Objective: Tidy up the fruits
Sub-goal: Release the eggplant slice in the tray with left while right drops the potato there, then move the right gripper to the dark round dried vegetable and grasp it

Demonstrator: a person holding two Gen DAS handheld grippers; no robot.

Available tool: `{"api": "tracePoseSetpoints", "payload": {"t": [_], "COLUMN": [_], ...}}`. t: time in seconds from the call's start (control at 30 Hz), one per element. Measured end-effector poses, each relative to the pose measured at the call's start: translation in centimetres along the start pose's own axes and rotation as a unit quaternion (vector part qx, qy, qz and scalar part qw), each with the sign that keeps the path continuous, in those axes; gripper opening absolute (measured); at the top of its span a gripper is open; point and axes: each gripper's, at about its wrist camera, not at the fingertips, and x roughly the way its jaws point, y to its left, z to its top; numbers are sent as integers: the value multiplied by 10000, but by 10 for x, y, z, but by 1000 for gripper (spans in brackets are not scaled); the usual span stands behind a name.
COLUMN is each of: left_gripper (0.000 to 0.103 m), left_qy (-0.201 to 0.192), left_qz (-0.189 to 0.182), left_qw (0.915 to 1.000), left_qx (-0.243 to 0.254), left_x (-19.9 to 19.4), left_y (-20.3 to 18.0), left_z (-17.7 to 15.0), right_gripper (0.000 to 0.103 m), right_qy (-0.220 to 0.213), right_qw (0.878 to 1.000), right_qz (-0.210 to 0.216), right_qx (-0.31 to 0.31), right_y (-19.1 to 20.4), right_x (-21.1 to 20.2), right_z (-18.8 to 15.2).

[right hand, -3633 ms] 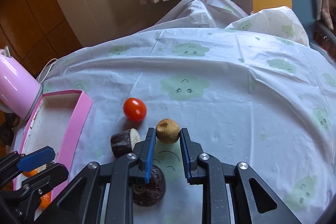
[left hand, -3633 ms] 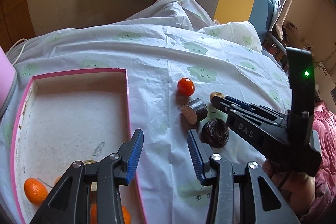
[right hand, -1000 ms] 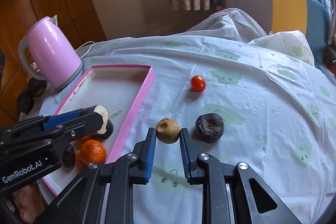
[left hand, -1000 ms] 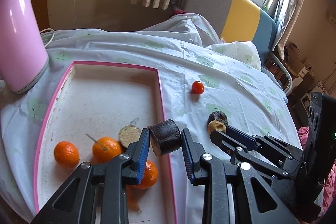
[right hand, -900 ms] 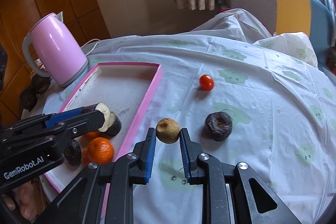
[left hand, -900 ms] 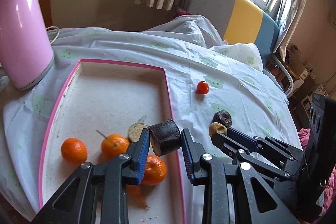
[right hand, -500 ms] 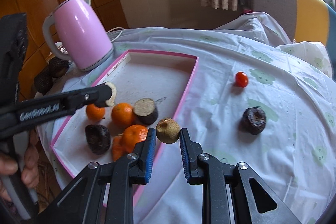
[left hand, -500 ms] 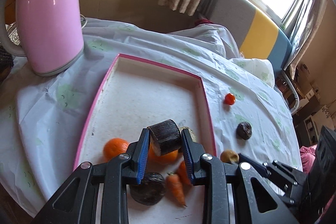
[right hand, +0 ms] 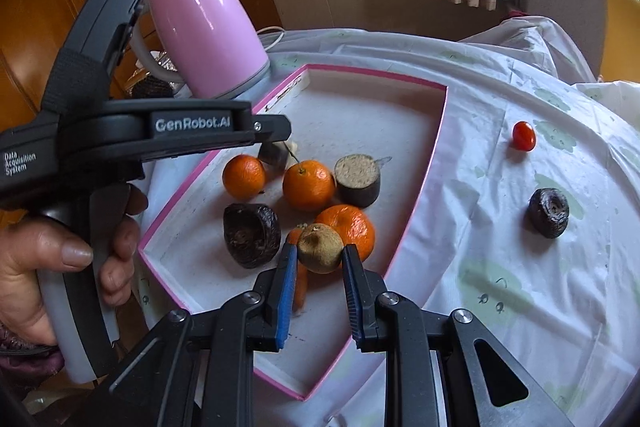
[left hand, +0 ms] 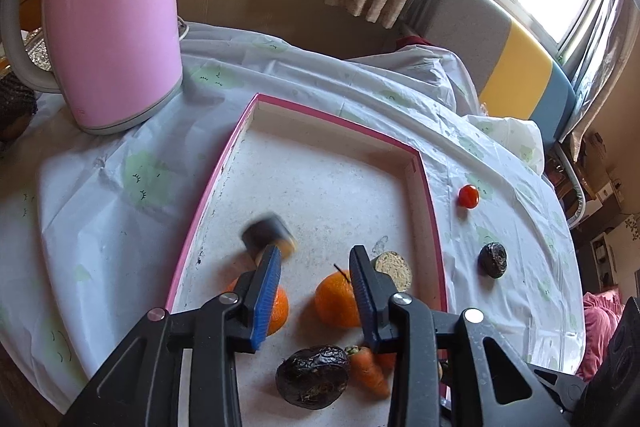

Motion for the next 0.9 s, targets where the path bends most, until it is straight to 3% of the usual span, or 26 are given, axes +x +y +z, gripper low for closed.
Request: {"api": "tracePoseSetpoints", "payload": {"t": [0.27,0.9], "left_gripper": [36,36], "left_qy": [-235,-423], "left_qz": [229,211], "left_qw": [9991,9977], "left_qx": [259,483], "left_x": [-20,-47], "left_y": [-11,-22], "left_z": [-14,-34], "right_gripper": [23,23], "right_qy": [162,32], "right_qw": [9997,10000], "right_qz": [120,32], "right_qx": [-120,-61], "right_y": [11,12], "right_x": [2,-7], "right_z": [-9,-14]}}
